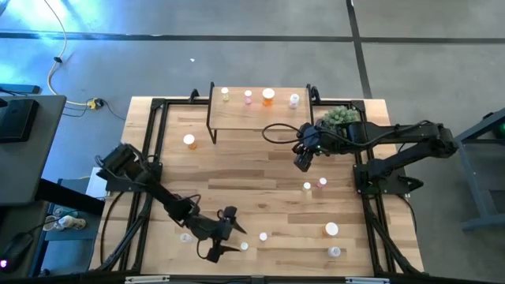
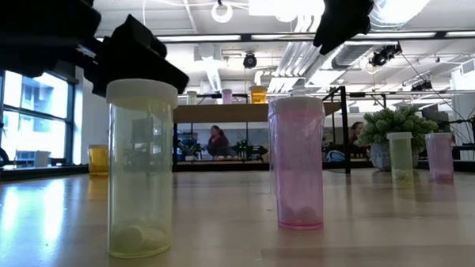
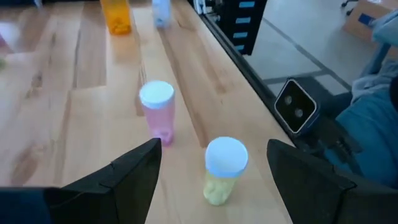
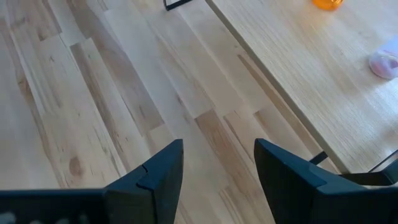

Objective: Pick and place medicine bottles onto shelf by color
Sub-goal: Put the bottom green pill bottle aligned with the other green pill bottle on the shelf

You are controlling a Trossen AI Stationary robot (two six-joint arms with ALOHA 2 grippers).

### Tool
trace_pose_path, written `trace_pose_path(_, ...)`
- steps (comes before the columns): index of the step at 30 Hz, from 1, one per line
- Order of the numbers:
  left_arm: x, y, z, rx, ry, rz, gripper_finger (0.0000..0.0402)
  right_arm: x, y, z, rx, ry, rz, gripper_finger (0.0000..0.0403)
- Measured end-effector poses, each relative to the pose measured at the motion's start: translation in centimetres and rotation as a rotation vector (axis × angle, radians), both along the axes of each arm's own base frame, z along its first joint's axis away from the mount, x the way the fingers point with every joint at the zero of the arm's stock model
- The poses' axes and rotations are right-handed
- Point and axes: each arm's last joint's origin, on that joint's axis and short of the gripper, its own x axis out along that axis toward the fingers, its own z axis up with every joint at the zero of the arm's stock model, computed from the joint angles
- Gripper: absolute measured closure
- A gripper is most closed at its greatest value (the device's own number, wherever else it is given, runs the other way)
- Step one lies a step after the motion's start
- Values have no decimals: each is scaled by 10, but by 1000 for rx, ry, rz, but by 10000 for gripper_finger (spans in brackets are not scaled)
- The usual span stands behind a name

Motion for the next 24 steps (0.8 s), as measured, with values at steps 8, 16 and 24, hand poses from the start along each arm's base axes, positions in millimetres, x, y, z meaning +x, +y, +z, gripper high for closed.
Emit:
trace_pose_path(8,15,-9,-7,42,50,-31,119,0,0,0,1,2,1,214)
trace_pose_path(16,19,-5,-6,24,55,-11,119,0,0,0,0,2,2,214)
trace_pose_path(24,24,-3,-16,-13,90,-5,119,0,0,0,-1,3,4,214)
